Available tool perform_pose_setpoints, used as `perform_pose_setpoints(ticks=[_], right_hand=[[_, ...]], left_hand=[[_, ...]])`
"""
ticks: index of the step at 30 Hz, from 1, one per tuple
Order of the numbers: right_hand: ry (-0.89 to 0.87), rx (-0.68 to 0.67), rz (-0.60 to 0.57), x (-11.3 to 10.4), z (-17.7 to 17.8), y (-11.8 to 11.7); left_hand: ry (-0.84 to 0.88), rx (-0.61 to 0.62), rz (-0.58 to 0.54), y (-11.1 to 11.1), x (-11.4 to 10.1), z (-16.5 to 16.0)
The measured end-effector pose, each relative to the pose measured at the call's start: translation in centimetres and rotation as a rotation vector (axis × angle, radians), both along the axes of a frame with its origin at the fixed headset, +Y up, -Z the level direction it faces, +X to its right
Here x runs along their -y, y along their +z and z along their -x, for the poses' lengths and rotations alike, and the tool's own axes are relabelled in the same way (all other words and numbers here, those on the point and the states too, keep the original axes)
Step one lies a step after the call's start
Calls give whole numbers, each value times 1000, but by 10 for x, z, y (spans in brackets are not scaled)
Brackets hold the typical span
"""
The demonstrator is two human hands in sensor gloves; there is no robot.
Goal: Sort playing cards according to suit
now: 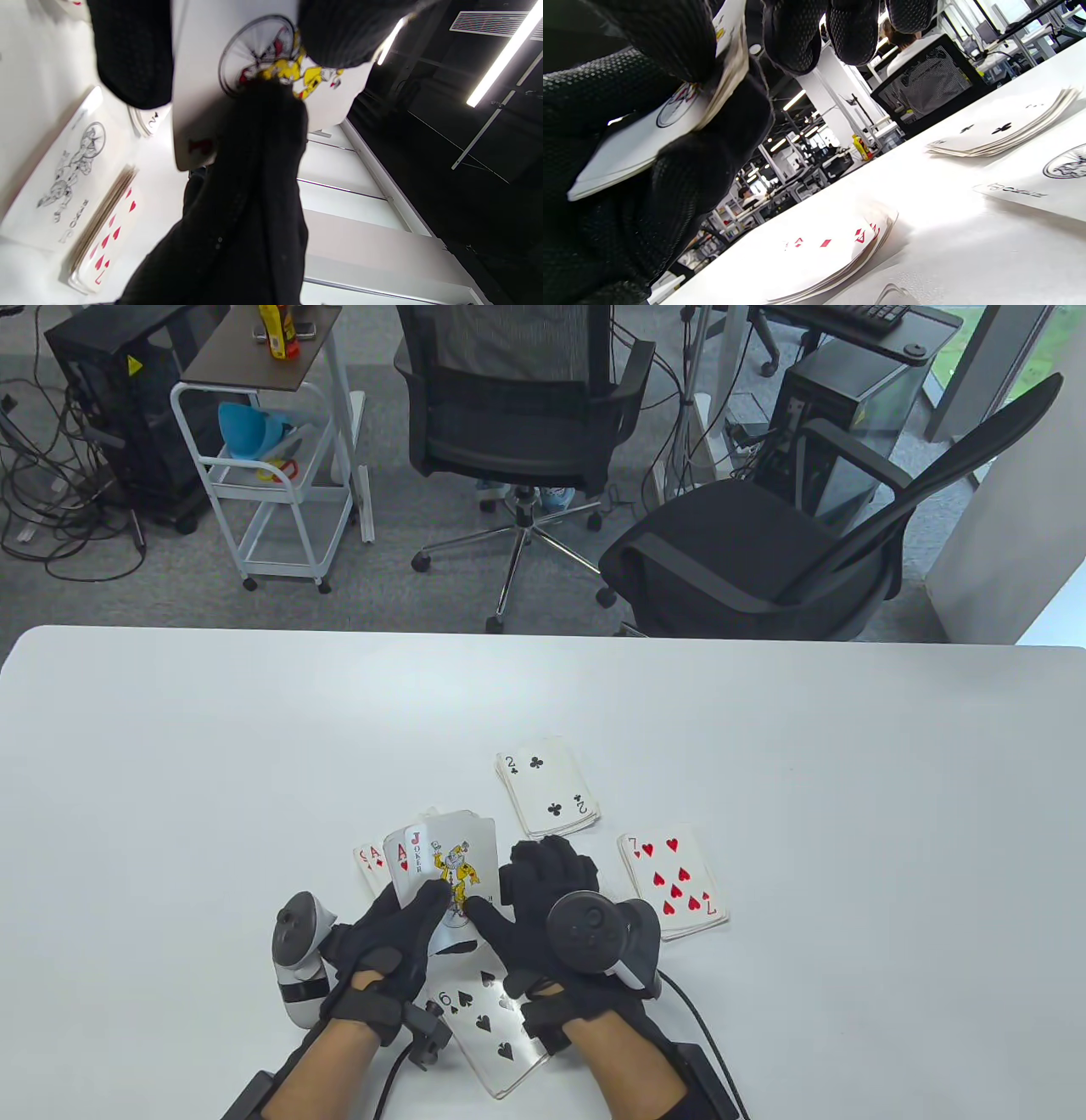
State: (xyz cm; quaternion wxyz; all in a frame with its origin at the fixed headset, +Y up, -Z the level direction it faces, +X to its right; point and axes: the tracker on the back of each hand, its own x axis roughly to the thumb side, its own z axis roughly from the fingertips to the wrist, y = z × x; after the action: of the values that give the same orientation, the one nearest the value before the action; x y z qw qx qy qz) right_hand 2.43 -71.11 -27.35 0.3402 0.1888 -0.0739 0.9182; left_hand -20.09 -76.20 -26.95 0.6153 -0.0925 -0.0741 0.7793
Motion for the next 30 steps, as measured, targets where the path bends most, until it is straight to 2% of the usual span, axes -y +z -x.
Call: perform_pose_setpoints(ticks=[17, 30], right_hand=[[-129, 37, -111, -6, -4, 4], [-146, 86, -101, -7, -11, 2]], left_hand=[[82, 35, 49, 2, 4, -4], [112, 35, 49, 2, 0, 1]])
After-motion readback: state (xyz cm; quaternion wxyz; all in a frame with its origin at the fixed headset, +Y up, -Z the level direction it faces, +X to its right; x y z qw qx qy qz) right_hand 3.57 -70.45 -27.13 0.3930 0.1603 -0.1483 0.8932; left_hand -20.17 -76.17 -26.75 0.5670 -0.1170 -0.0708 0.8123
